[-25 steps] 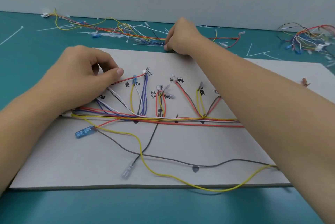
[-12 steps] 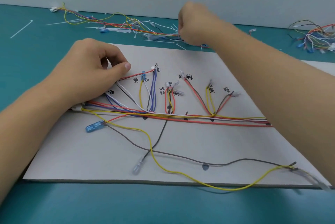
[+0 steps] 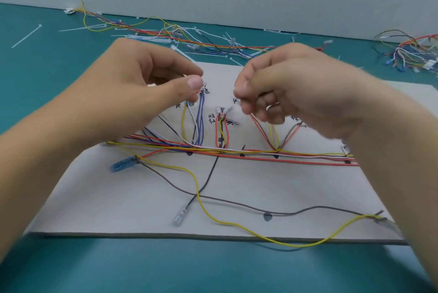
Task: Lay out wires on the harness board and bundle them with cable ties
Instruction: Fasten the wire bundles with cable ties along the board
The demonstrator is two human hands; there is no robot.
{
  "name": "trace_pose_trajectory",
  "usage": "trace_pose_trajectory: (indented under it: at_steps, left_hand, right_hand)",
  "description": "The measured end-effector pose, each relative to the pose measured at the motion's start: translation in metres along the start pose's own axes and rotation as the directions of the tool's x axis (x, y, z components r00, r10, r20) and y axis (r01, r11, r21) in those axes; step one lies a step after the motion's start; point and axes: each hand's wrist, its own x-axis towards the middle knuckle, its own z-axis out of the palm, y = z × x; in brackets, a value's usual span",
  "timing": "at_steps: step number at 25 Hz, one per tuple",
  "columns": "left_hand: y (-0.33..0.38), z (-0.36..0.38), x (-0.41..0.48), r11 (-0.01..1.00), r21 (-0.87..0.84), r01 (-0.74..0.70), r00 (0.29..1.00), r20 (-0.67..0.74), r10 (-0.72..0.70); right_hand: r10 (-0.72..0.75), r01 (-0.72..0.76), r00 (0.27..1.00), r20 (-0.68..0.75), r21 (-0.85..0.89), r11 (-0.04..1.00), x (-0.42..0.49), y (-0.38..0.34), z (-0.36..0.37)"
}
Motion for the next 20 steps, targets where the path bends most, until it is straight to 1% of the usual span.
trace_pose_trajectory:
  at_steps: [2, 4, 5, 7, 8, 10, 12, 14, 17, 20]
  left_hand:
    - [0.006, 0.008, -0.002, 0.981, -0.18, -0.075, 0.997, -0.026, 0.071]
    - [0.01, 0.017, -0.005, 0.95, -0.289, -0.12, 0.992, -0.07, 0.104]
    - [0.012, 0.02, -0.005, 0.939, -0.326, -0.11, 0.993, -0.065, 0.094]
    - [0.014, 0.02, -0.008, 0.931, -0.36, -0.063, 0.998, 0.0, 0.068]
    - [0.016, 0.02, -0.009, 0.933, -0.357, -0.044, 0.996, 0.054, 0.068]
    - [0.021, 0.021, -0.013, 0.942, -0.334, -0.022, 0.982, 0.168, 0.082]
    - [0.025, 0.024, -0.017, 0.953, -0.303, 0.009, 0.965, 0.254, 0.071]
    - [0.027, 0.027, -0.02, 0.961, -0.275, 0.037, 0.953, 0.299, 0.049]
    - [0.027, 0.026, -0.021, 0.974, -0.222, 0.048, 0.948, 0.317, 0.025]
    - [0.026, 0.025, -0.021, 0.983, -0.178, 0.043, 0.947, 0.321, 0.016]
  right_hand:
    - [-0.033, 0.039, 0.997, -0.072, 0.086, 0.996, -0.013, -0.001, 0.017]
    - [-0.049, 0.058, 0.994, -0.093, 0.095, 0.994, -0.021, -0.002, 0.028]
    - [-0.056, 0.064, 0.994, -0.091, 0.088, 0.994, -0.023, -0.002, 0.032]
    - [-0.069, 0.077, 0.991, -0.118, 0.063, 0.995, -0.029, 0.001, 0.035]
    - [-0.08, 0.092, 0.984, -0.161, 0.065, 0.994, -0.032, 0.004, 0.034]
    - [-0.09, 0.129, 0.961, -0.261, 0.136, 0.982, -0.035, 0.01, 0.032]
    - [-0.094, 0.164, 0.948, -0.304, 0.213, 0.963, -0.035, 0.016, 0.033]
    - [-0.123, 0.214, 0.945, -0.302, 0.288, 0.933, -0.033, 0.019, 0.04]
    - [-0.183, 0.282, 0.942, -0.281, 0.37, 0.885, -0.031, 0.025, 0.046]
    - [-0.17, 0.254, 0.958, -0.23, 0.416, 0.873, -0.031, 0.027, 0.044]
